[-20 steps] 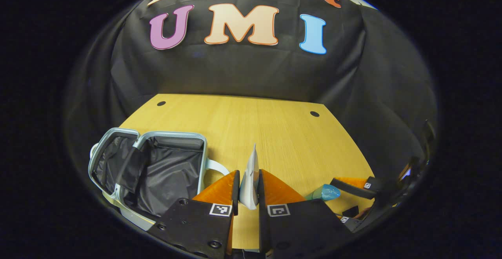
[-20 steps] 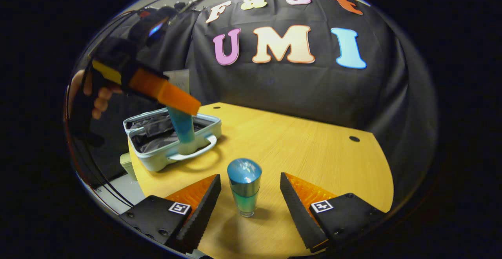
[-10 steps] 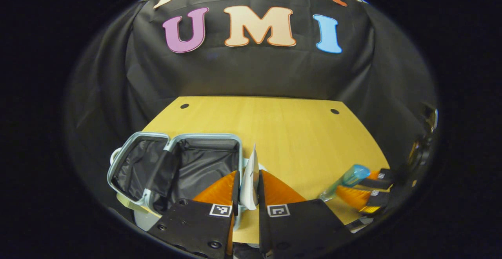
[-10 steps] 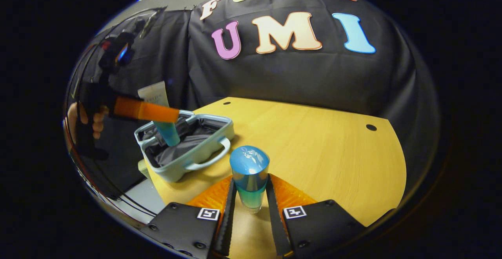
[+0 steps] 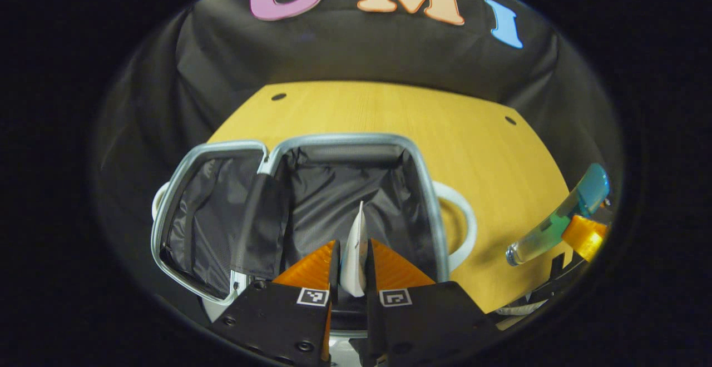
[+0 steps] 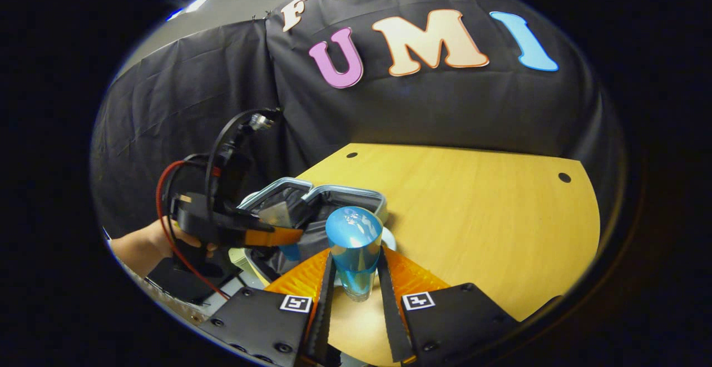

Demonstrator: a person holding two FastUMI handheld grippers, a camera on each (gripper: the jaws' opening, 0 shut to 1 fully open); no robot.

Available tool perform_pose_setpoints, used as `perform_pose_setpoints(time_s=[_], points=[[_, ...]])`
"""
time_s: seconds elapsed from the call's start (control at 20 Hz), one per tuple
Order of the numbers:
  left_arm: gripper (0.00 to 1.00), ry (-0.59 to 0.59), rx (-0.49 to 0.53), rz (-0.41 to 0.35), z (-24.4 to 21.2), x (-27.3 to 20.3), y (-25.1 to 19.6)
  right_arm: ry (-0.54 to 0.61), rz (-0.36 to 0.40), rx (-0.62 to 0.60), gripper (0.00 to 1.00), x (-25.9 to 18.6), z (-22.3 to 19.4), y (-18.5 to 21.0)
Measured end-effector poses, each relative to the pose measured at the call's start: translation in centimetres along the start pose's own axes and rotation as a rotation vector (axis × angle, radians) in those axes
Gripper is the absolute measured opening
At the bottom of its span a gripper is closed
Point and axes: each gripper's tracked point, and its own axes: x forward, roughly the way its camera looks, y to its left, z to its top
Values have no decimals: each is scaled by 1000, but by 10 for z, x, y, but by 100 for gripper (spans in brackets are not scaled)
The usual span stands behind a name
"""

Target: First open the suitcase, pack the skin care products into it, and then close the suitcase.

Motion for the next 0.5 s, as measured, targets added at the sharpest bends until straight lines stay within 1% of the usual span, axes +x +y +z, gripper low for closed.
perform_pose_setpoints(time_s=[0.1,0.2,0.25,0.35,0.4,0.45,0.5], points=[[19,34,-20,-31,-7,14,5,39,37,6,45,18,-4,25],[19,49,-48,-63,-11,26,13,86,65,24,45,37,-9,42],[20,37,-55,-81,-7,29,15,114,70,37,43,43,-14,47],[22,20,-64,-119,2,33,18,150,65,71,45,56,-22,51],[37,4,-66,-134,9,30,18,158,63,96,43,62,-22,54],[52,-23,-69,-141,17,30,23,171,54,111,45,68,-23,53],[67,-48,-78,-153,26,25,25,191,38,122,42,75,-28,52]])
